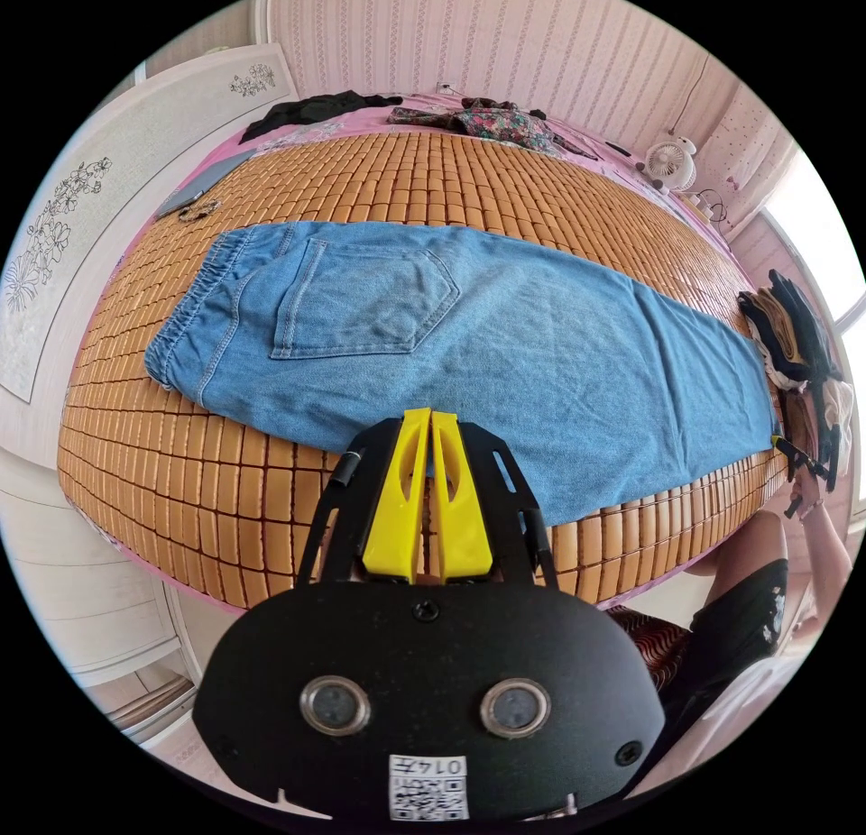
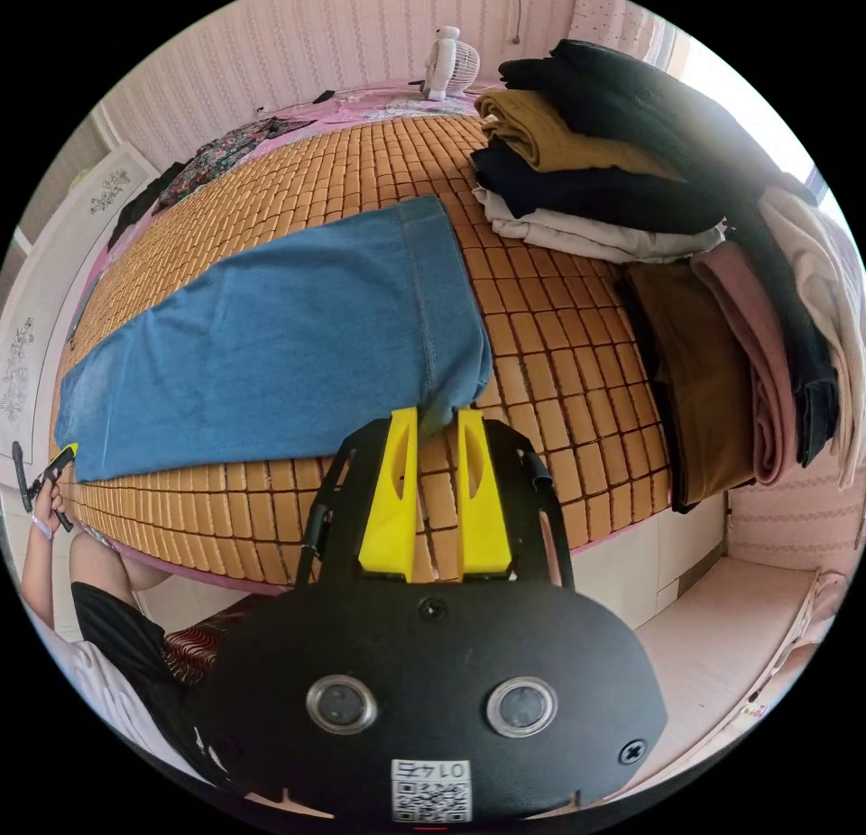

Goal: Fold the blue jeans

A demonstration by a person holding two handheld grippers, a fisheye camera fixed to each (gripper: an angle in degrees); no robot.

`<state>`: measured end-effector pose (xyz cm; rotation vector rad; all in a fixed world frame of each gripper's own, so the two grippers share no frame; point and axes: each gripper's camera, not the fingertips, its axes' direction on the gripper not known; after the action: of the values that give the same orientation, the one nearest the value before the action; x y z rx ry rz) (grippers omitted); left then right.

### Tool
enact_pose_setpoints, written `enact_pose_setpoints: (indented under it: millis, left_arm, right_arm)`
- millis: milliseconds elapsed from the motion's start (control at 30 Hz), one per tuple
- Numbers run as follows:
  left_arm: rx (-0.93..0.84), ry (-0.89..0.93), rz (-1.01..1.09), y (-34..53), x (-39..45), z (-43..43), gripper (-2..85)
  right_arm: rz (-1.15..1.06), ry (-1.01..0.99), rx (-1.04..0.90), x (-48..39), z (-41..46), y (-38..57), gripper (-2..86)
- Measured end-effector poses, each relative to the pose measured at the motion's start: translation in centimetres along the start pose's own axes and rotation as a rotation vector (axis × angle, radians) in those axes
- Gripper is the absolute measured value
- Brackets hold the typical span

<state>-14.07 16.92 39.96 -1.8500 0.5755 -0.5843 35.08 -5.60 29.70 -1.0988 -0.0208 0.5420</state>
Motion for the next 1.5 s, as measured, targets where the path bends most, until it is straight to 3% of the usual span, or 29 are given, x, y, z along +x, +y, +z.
enact_pose_setpoints:
  millis: [100,233,400,533,733,800,933,1000,1100,1167,1300,1500]
  left_arm:
    - [-0.001,-0.011,0.000,0.3,0.1,-0.2,-0.7]
    - [0.012,-0.022,0.010,1.0,0.2,-0.7,-0.7]
    - [-0.004,-0.003,0.062,1.9,1.1,-1.5,-0.7]
    - [-0.051,0.195,0.128,3.1,4.1,-1.4,-0.7]
    - [-0.044,0.375,0.243,4.5,10.3,-1.0,-0.7]
    - [-0.029,0.440,0.214,4.7,10.8,-1.1,-0.7]
    - [0.059,0.512,0.122,6.2,8.5,-3.9,-0.6]
    - [0.098,0.474,0.051,7.4,5.9,-5.4,-0.5]
    - [0.116,0.365,-0.069,9.9,1.1,-7.4,-0.4]
    - [0.127,0.318,-0.135,11.8,-1.9,-8.6,0.5]
    - [0.160,0.298,-0.169,13.3,-3.6,-9.5,3.1]
    - [0.242,0.322,-0.030,13.1,-1.0,-10.3,7.6]
  right_arm:
    - [-0.065,0.116,-0.021,-1.6,0.2,0.2,2.0]
    - [0.032,0.021,0.039,-0.1,-1.3,0.5,1.6]
    - [0.040,0.022,0.290,0.7,-8.5,-0.1,1.1]
    - [-0.005,0.030,0.485,-0.1,-15.0,-0.9,1.1]
    - [-0.311,-0.136,0.741,-8.0,-25.0,-2.2,1.1]
    - [-0.519,-0.309,0.768,-14.2,-26.0,-3.3,1.3]
    - [-0.869,-0.689,0.563,-26.7,-22.2,-5.0,1.5]
    - [-0.980,-0.839,0.325,-35.3,-15.5,-5.0,2.3]
    - [-0.975,-0.854,0.003,-42.1,-6.3,-4.6,4.1]
    - [-0.931,-0.910,-0.089,-43.2,-3.8,-4.5,5.2]
    - [-0.910,-0.799,-0.092,-43.0,-2.7,-4.7,7.3]
    - [-0.854,-0.565,-0.038,-41.7,-2.0,-5.9,8.8]
